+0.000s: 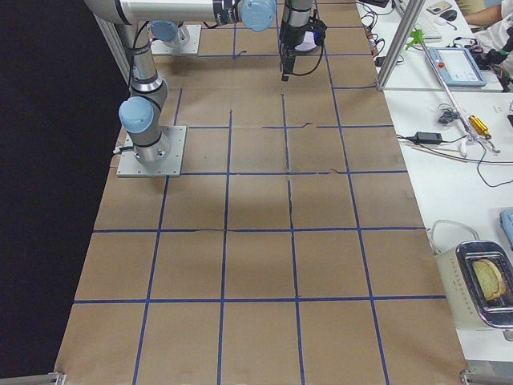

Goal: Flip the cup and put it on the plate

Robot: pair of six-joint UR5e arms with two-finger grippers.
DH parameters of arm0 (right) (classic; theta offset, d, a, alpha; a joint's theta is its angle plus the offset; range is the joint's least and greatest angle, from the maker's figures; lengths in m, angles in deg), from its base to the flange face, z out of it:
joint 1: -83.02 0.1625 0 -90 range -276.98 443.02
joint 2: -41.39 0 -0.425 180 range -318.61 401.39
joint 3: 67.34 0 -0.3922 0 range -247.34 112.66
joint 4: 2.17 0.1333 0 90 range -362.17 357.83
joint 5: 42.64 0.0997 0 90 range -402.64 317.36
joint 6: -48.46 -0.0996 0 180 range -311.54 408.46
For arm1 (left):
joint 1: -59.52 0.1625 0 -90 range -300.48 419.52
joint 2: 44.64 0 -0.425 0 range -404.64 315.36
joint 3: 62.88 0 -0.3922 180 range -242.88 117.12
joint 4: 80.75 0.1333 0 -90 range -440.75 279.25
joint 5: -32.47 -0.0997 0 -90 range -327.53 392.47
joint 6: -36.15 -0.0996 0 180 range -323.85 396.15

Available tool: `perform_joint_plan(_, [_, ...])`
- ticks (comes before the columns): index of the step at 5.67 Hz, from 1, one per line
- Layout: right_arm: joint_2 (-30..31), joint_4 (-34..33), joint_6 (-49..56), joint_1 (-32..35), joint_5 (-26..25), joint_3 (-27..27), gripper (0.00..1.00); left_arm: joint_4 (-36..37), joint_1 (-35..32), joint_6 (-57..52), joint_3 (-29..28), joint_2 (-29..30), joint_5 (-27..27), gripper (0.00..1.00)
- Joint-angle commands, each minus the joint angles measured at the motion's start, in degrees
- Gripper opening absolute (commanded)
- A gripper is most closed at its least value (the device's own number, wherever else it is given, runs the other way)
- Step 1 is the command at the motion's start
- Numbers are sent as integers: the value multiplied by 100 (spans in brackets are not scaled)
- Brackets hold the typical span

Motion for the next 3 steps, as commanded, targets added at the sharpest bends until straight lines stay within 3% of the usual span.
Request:
perform_joint_plan(1, [0, 0, 0, 0, 0, 0, 100, 9, 16, 16, 13, -21, -14, 99])
perform_joint_plan(3, [0, 0, 0, 0, 0, 0, 100, 9, 42, 16, 21, -12, -14, 99])
